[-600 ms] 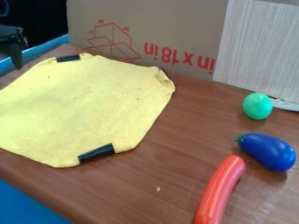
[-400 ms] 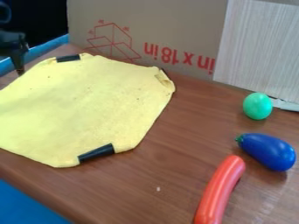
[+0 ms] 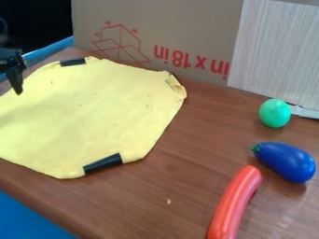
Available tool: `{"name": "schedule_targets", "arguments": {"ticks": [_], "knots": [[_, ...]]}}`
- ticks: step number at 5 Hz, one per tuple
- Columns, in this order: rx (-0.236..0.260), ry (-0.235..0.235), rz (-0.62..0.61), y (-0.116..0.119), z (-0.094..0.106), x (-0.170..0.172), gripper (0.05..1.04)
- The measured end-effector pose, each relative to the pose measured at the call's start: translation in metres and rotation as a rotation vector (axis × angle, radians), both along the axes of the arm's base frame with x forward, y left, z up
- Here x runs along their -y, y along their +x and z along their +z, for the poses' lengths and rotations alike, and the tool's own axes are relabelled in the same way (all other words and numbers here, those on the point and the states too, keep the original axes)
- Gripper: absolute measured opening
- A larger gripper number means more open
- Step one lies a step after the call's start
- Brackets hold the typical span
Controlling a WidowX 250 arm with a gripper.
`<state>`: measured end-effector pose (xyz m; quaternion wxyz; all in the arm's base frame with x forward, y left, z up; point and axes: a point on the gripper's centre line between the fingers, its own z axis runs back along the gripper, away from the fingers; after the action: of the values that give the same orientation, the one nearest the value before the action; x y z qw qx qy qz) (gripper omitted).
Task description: Fold the cloth from bottom left corner to top right corner
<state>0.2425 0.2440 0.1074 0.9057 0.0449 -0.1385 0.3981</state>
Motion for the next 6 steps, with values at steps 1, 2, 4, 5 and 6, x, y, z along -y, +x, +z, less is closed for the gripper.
{"name": "schedule_targets", "arguments": {"ticks": [1, 2, 4, 5, 6], "knots": [[-0.001, -0.004, -0.006, -0.009, -0.010, -0.001, 1.000], [-0.003, 0.022, -0.026, -0.017, -0.010, -0.004, 1.000], [-0.014, 0.041, -0.069, -0.036, -0.020, -0.005, 1.000], [-0.017, 0.054, -0.072, -0.042, -0.022, -0.010, 1.000], [-0.018, 0.058, -0.081, -0.046, -0.025, -0.011, 1.000]]}}
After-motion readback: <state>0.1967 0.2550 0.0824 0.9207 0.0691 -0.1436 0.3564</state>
